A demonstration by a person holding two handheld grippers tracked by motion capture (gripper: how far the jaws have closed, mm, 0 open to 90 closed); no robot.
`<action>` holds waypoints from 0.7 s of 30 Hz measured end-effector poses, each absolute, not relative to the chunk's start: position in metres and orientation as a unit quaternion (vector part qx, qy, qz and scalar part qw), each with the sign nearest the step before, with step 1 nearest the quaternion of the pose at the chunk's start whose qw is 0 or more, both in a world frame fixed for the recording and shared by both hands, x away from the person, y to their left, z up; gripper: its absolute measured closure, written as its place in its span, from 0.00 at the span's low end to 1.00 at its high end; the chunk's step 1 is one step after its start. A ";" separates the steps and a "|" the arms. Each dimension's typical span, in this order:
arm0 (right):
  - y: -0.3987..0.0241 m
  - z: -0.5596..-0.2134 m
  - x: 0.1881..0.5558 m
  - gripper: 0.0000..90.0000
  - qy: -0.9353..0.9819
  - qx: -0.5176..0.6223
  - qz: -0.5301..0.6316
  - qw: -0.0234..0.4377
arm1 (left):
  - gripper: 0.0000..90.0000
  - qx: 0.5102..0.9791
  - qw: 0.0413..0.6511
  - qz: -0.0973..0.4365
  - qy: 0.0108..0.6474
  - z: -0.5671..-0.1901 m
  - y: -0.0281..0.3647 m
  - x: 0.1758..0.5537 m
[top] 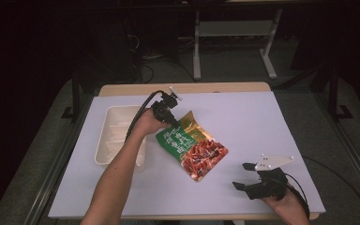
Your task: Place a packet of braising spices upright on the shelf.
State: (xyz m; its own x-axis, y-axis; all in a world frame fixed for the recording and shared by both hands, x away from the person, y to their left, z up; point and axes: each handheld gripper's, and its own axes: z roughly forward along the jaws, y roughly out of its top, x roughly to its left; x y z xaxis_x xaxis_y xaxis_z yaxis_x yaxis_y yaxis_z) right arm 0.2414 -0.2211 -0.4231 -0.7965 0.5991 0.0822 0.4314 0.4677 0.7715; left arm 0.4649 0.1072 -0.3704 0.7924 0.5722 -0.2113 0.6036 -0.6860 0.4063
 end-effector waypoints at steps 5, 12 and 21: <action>-0.221 -0.418 0.244 0.26 0.849 0.302 0.421 0.103 | 1.00 0.917 0.251 -0.028 0.308 -0.359 0.110 0.459; -0.223 -0.414 0.249 0.26 0.844 0.308 0.428 0.103 | 1.00 0.915 0.281 -0.025 0.287 -0.346 0.113 0.453; -0.224 -0.403 0.259 0.26 0.838 0.303 0.439 0.115 | 1.00 0.908 0.331 -0.023 0.255 -0.325 0.115 0.440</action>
